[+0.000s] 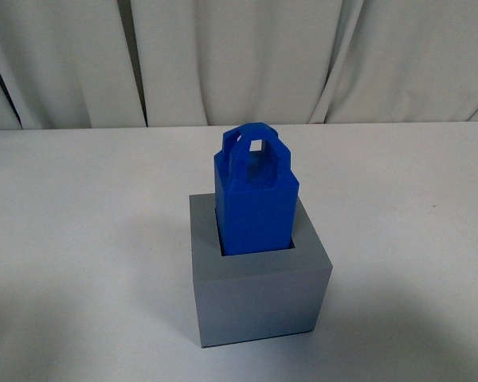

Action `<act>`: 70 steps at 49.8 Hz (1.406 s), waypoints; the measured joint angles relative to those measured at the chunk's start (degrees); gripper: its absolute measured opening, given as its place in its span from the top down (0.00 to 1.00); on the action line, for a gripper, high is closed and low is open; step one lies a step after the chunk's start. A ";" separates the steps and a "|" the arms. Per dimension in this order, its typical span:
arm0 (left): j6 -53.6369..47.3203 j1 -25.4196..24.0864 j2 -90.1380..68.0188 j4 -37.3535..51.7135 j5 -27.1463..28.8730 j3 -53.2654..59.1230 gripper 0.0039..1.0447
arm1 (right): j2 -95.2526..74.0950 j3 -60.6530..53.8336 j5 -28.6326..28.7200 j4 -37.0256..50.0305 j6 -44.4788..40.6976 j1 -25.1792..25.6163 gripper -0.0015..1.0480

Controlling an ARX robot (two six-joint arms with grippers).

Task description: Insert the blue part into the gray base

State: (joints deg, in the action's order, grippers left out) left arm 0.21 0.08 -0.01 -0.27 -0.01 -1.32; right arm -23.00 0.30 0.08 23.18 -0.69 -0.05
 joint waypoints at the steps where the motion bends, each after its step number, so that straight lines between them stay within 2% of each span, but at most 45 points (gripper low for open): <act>1: 0.00 -0.02 0.00 0.00 0.00 0.00 0.06 | 0.79 0.00 -0.02 -0.76 0.02 0.00 0.98; 13: 0.00 -0.02 0.00 0.00 0.00 0.00 0.06 | 7.06 0.00 0.00 -6.99 0.00 0.00 0.98; 35: 0.02 -0.02 0.00 0.00 0.00 0.00 0.06 | 12.94 0.00 0.00 -12.87 0.02 0.00 0.98; 38: 0.02 0.00 0.00 0.00 0.00 0.00 0.06 | 15.61 0.07 0.00 -16.17 0.02 0.00 0.98; 41: 0.02 -0.02 0.00 0.00 0.02 0.00 0.06 | 19.41 0.04 0.13 -21.49 -0.02 0.00 0.92; 42: 0.00 -0.02 0.00 0.00 0.02 0.00 0.06 | 21.22 0.04 0.09 -22.67 0.00 0.00 0.86; 51: 0.00 -0.02 0.00 0.00 0.00 0.00 0.06 | 22.71 0.04 0.07 -23.08 0.00 0.00 0.47; 62: 0.00 -0.02 0.00 0.00 0.00 0.00 0.06 | 22.77 0.04 0.07 -23.08 0.00 0.00 0.13; 65: 0.00 -0.02 0.00 0.00 0.00 0.00 0.06 | 22.77 0.04 0.07 -23.08 0.04 0.00 0.06; 70: 0.02 -0.02 0.00 0.00 0.00 0.00 0.06 | 22.77 0.04 0.07 -23.08 0.07 0.00 0.08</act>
State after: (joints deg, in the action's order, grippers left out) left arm 0.23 0.05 -0.01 -0.27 -0.01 -1.32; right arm -0.23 0.34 0.14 0.10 -0.62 -0.05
